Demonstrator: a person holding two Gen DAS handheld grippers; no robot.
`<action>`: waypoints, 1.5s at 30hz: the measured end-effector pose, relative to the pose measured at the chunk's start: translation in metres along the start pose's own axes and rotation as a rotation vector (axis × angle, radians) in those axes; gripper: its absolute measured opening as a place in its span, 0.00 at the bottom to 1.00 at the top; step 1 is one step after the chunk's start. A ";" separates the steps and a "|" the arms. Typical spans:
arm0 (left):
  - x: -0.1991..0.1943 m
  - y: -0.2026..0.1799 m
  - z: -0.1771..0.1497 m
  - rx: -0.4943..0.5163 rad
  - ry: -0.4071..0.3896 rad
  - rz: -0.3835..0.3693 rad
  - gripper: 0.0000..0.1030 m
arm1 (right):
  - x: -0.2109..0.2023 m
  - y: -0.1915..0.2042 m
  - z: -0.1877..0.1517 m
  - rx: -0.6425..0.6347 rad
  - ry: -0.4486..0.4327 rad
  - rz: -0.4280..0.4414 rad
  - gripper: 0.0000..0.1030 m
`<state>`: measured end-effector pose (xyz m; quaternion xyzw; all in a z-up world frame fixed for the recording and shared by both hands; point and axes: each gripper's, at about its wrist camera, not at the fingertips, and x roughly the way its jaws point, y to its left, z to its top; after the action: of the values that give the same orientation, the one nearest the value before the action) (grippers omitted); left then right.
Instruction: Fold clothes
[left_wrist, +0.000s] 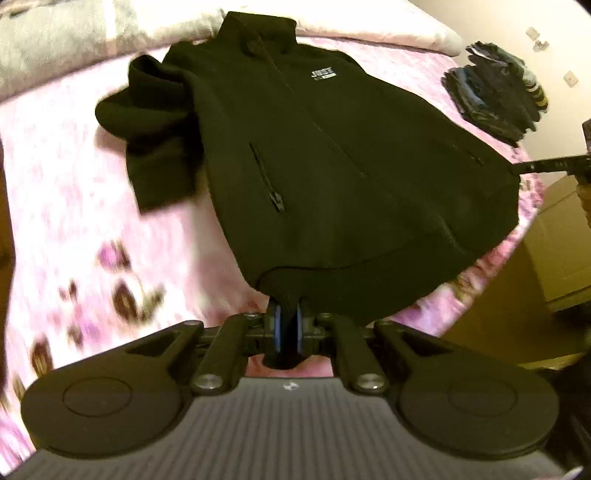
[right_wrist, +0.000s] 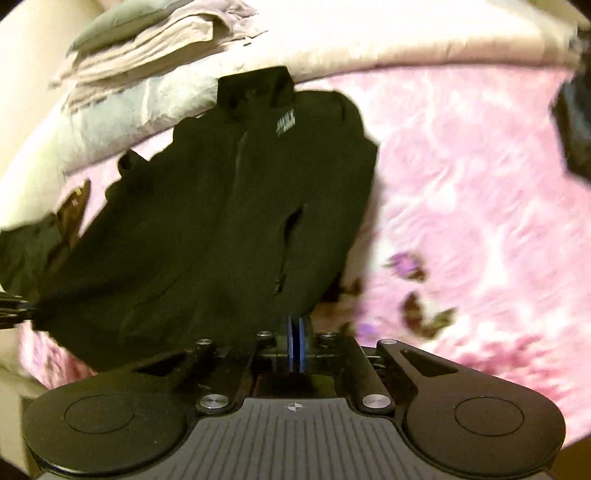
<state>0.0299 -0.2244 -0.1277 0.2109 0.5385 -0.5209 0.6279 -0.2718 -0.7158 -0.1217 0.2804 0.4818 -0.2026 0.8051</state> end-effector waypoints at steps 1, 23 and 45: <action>-0.002 -0.001 -0.011 -0.033 0.017 -0.008 0.05 | -0.007 0.007 -0.001 -0.016 0.017 -0.014 0.01; 0.088 -0.093 0.088 0.163 0.019 0.139 0.40 | 0.070 -0.040 0.014 0.070 -0.002 -0.090 0.02; 0.328 -0.293 0.279 0.493 0.115 0.151 0.05 | 0.123 -0.165 0.036 0.158 -0.077 -0.025 0.93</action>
<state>-0.1409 -0.7026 -0.2428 0.4263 0.4130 -0.5751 0.5630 -0.2906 -0.8712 -0.2597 0.3287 0.4364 -0.2607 0.7960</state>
